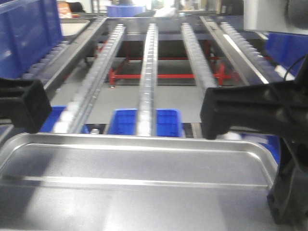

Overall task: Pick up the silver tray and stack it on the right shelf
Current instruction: 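Hold the tray with both grippers while the base turns away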

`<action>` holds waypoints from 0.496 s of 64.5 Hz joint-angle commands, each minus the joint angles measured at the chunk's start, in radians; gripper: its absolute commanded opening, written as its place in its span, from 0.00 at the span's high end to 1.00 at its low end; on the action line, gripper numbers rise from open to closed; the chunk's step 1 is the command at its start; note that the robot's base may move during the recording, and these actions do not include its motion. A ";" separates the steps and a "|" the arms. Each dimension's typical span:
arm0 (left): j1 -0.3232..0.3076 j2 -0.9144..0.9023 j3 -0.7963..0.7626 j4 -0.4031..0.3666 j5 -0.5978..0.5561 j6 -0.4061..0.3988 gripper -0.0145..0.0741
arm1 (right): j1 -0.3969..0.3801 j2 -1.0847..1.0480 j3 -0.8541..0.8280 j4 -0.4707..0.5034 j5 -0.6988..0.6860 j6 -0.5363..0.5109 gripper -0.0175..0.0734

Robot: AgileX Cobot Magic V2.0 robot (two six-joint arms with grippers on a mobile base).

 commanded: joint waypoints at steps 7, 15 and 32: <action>-0.005 -0.021 -0.022 0.039 0.068 -0.006 0.95 | -0.001 -0.024 -0.020 -0.056 0.066 -0.017 0.75; -0.005 -0.021 -0.022 0.039 0.068 -0.006 0.95 | -0.001 -0.024 -0.020 -0.056 0.067 -0.017 0.75; -0.005 -0.021 -0.022 0.039 0.068 -0.006 0.95 | -0.001 -0.024 -0.020 -0.056 0.067 -0.017 0.75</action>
